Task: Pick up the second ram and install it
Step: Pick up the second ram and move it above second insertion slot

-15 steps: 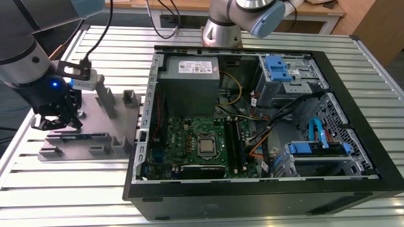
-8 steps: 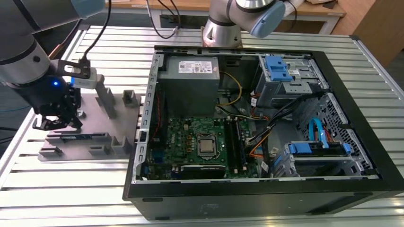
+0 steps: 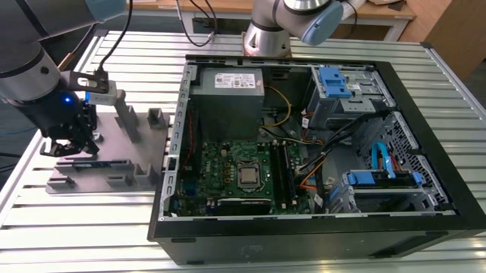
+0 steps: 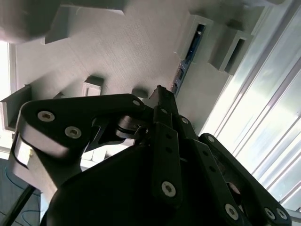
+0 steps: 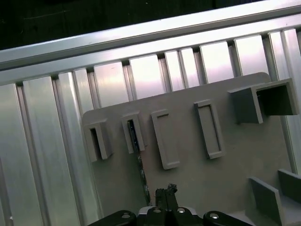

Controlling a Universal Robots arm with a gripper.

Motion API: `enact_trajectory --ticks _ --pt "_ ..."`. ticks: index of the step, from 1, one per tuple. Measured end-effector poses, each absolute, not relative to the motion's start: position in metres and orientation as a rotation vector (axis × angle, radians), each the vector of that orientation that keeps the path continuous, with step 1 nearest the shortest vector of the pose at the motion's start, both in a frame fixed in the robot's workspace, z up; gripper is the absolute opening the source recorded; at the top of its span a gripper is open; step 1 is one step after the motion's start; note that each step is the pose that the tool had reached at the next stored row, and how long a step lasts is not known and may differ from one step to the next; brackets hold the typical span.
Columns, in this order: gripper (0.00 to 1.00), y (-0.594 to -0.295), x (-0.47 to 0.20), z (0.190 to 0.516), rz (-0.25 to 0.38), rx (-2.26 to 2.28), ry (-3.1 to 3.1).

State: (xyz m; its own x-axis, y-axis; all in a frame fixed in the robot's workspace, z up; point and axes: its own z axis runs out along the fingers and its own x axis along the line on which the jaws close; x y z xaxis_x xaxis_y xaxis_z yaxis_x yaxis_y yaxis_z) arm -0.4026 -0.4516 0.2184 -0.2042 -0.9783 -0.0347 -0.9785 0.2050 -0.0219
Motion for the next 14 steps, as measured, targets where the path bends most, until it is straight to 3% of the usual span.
enact_trajectory --ticks 14 --pt "0.11 -0.4516 -0.4026 0.2184 0.012 -2.126 2.257"
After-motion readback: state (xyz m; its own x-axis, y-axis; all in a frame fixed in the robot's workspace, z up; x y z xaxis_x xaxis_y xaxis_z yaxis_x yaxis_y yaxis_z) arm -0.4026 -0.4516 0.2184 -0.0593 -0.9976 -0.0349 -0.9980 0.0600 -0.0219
